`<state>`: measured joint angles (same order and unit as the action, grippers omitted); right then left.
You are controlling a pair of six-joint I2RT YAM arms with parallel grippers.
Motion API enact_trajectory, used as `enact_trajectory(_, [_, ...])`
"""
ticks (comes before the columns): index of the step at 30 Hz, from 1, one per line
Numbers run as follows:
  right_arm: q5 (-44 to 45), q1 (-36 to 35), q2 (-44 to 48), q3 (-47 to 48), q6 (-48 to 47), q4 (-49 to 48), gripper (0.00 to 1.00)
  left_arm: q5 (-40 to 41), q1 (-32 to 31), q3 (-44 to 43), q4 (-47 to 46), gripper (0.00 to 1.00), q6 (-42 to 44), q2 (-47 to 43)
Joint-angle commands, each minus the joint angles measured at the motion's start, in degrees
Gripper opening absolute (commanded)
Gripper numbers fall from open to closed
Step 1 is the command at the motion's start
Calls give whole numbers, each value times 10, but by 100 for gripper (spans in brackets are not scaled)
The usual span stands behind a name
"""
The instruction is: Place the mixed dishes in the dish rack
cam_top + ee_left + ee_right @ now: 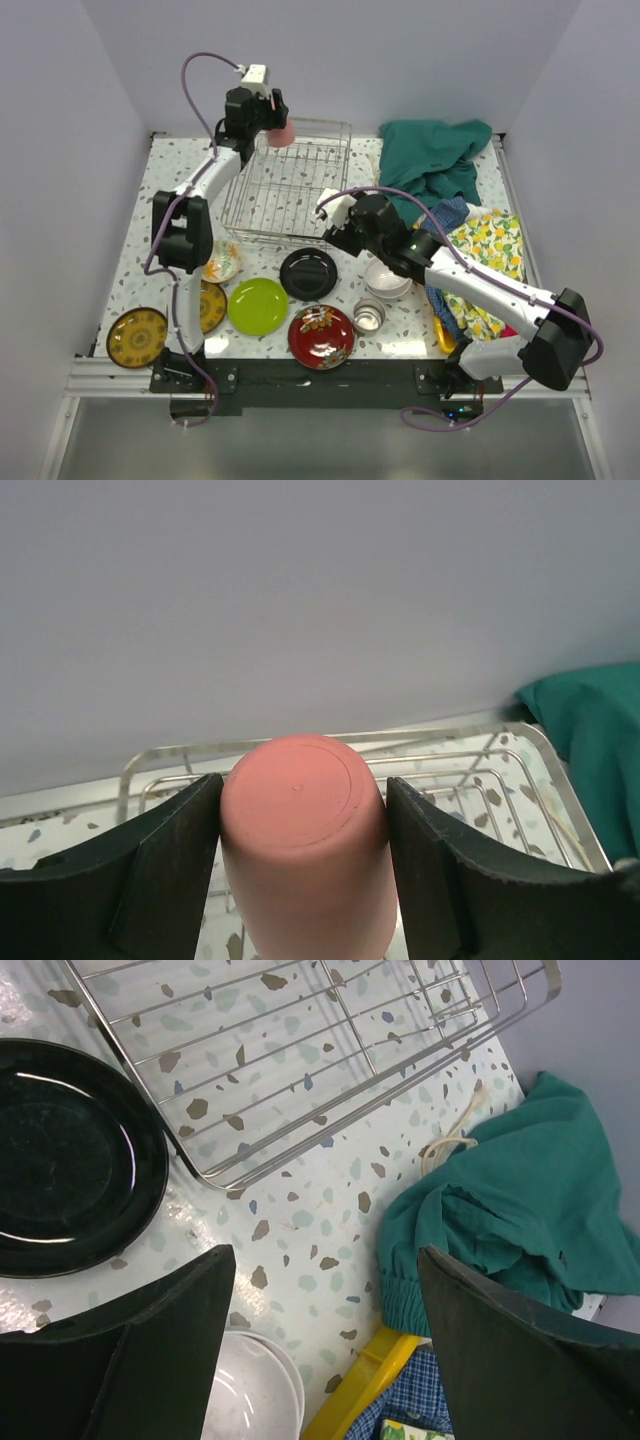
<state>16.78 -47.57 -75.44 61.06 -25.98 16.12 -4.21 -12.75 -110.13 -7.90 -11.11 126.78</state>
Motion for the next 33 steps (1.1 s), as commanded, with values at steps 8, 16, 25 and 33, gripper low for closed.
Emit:
enact_trajectory(8, [28, 5, -14, 12, 25, 14, 77, 112, -9, -67, -139, 0, 60, 84])
enact_trajectory(16, [19, 7, -23, 10, 35, 18, 77, 132, -16, -65, -179, 0, 78, 115])
enact_trajectory(25, [15, 11, -25, 1, 37, 19, 77, 145, -18, -63, -194, 0, 79, 133])
enact_trajectory(33, [12, 13, -29, -3, 43, 7, 77, 148, -24, -8, -193, 0, 81, 116])
